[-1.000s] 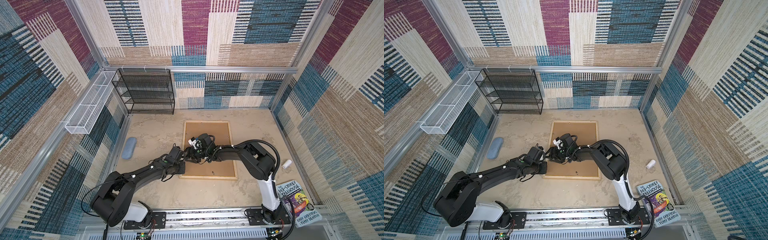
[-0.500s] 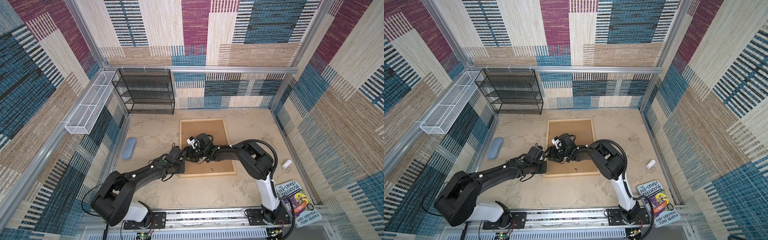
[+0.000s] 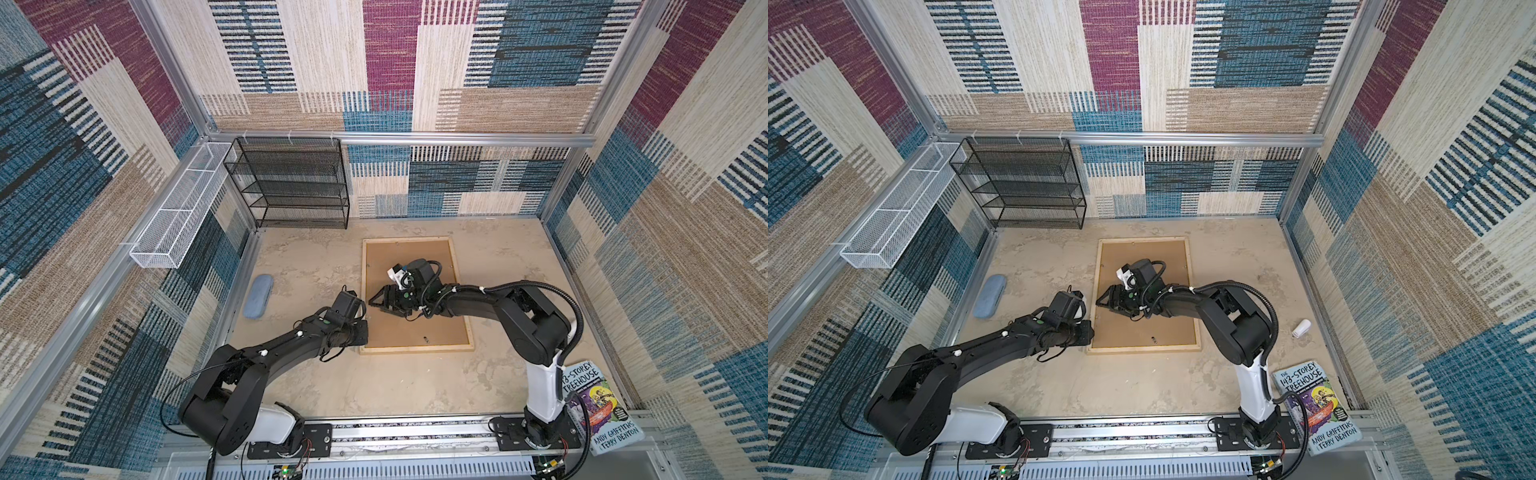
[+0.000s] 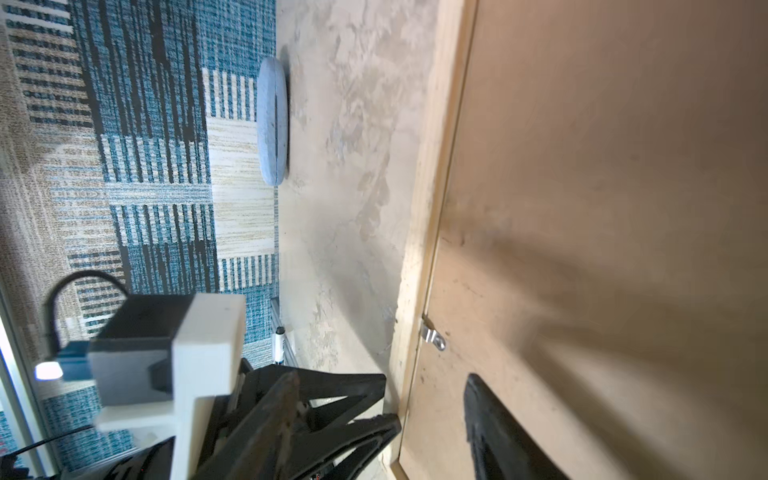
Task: Put the photo into the frame
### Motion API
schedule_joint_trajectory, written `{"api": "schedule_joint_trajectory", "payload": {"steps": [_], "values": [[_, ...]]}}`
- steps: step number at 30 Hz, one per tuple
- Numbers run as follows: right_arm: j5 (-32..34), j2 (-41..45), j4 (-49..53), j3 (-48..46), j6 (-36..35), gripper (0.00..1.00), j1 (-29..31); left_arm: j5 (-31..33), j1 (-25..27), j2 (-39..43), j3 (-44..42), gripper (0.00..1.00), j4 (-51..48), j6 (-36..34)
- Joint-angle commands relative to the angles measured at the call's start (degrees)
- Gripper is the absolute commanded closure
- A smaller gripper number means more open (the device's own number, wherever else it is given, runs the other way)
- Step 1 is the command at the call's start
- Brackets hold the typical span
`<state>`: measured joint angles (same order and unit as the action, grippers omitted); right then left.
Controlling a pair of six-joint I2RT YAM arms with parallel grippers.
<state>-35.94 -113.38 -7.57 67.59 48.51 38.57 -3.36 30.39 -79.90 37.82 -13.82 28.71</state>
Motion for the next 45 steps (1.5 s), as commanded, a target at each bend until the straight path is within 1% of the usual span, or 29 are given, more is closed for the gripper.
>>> {"api": "schedule_joint_trajectory", "payload": {"steps": [1, 3, 6, 8, 12, 14, 15, 18, 22, 25, 27, 30, 32, 36, 41, 45], "values": [[3.6, 2.6, 6.0, 1.5, -7.9, 0.33, -0.9, -0.2, -0.2, 1.4, 0.7, 0.66, -1.7, -1.1], [6.5, 3.7, 9.7, 3.4, -12.0, 0.28, -2.5, 0.0, -0.1, 3.0, 0.3, 0.64, -2.1, -1.0], [16.5, 4.6, 15.6, 7.7, -19.7, 0.19, -6.1, 0.3, 0.2, 6.2, -0.7, 0.63, -2.7, 0.4], [22.6, 3.6, 17.7, 11.1, -25.1, 0.14, -8.7, 0.7, 1.2, 8.6, -1.3, 0.63, -3.8, 1.5], [28.0, -1.9, 19.2, 19.4, -36.0, 0.08, -13.8, -0.1, 4.7, 13.4, -3.3, 0.62, -5.0, 5.0], [27.2, -6.4, 20.5, 25.8, -39.9, 0.07, -16.1, -1.4, 6.5, 14.0, -3.9, 0.63, -5.9, 6.9], [25.6, -9.1, 22.0, 30.2, -41.9, 0.06, -17.2, -1.6, 7.3, 13.9, -4.1, 0.63, -6.9, 8.1], [23.0, -19.9, 30.7, 46.5, -48.2, 0.04, -19.2, -2.1, 10.2, 13.6, -6.0, 0.63, -7.2, 11.8], [22.4, -32.6, 39.9, 66.7, -54.2, 0.00, -20.3, -1.2, 14.2, 12.7, -7.9, 0.64, -5.7, 16.3], [19.1, -38.4, 43.6, 75.6, -56.7, 0.01, -21.3, 0.3, 14.6, 11.1, -8.5, 0.64, -4.3, 18.6], [16.2, -39.4, 43.8, 77.0, -57.0, 0.00, -22.1, 1.0, 14.6, 9.5, -8.0, 0.63, -4.5, 19.7], [13.9, -38.1, 41.5, 73.6, -57.0, 0.01, -23.0, 1.5, 14.6, 7.1, -6.3, 0.63, -5.5, 19.4], [13.3, -37.4, 40.2, 71.7, -56.2, 0.00, -23.6, 2.0, 14.5, 5.7, -5.5, 0.64, -6.1, 19.2], [8.8, -38.2, 41.1, 72.3, -53.7, 0.00, -25.5, 2.0, 14.2, 4.2, -5.5, 0.64, -6.0, 18.6], [9.1, -39.1, 43.3, 72.3, -54.8, 0.00, -26.7, 2.1, 13.7, 3.9, -6.3, 0.64, -5.5, 18.5], [11.6, -39.6, 45.2, 72.3, -58.5, 0.00, -27.3, 2.9, 12.0, 4.3, -6.7, 0.64, -6.3, 17.2]]}}
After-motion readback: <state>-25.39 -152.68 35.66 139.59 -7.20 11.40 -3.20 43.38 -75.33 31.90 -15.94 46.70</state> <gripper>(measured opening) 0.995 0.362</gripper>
